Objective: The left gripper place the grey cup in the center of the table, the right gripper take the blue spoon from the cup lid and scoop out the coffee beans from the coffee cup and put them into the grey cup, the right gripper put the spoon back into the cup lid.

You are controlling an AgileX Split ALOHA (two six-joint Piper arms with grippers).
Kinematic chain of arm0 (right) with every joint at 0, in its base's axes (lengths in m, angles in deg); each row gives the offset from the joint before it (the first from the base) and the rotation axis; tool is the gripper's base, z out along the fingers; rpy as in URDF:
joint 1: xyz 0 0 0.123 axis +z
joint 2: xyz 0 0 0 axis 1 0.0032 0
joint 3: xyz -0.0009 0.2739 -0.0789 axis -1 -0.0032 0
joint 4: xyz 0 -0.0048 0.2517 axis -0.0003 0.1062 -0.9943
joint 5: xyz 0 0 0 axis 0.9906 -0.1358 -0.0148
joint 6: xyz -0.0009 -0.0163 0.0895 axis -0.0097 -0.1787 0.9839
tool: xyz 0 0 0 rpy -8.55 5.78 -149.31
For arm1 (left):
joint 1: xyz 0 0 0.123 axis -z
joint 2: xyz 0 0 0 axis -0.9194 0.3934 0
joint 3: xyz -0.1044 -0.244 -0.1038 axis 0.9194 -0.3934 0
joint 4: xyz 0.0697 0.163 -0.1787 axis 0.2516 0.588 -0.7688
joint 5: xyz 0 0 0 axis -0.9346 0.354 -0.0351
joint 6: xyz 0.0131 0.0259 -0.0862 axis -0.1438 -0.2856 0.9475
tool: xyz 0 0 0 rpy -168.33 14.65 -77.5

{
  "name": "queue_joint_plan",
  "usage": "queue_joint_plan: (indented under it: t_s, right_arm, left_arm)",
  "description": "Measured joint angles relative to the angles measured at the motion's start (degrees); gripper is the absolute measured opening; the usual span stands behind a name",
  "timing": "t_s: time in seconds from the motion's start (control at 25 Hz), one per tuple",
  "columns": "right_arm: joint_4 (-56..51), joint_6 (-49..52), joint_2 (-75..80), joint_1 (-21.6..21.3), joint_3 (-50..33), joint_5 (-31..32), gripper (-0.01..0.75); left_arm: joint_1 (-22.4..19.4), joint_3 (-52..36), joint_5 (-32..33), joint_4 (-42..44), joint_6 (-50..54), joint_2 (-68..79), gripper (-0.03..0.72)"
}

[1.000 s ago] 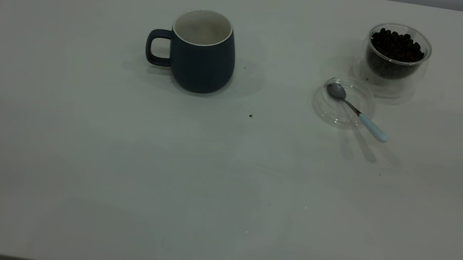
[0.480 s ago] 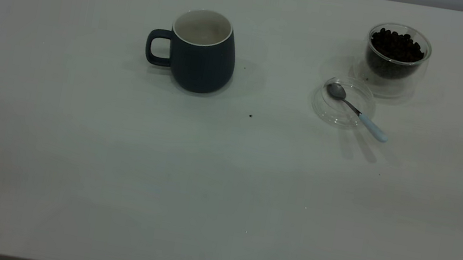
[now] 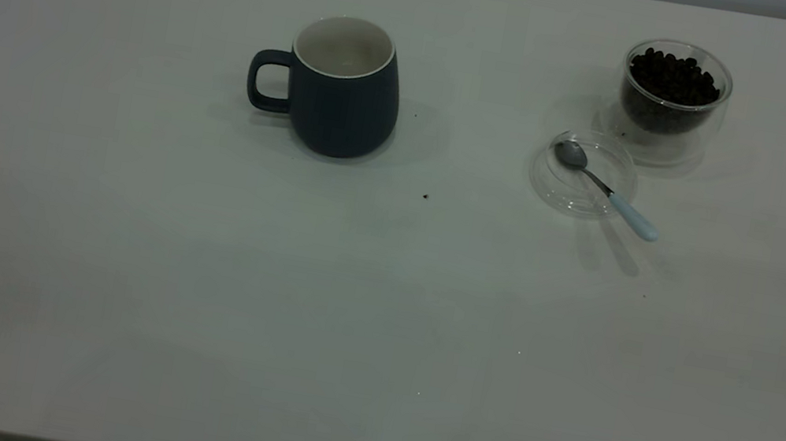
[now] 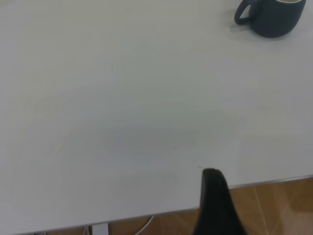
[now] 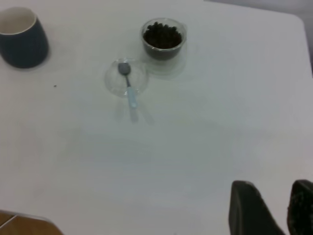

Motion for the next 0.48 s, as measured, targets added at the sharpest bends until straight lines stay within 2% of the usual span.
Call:
queue_joint_plan:
  t_s: [0.48]
  right_arm:
    - [2.3,2.1,0.0,0.8,0.0,0.0,0.233]
  left_arm:
    - [0.0,0.0,0.0,0.0,0.0,0.0,0.555]
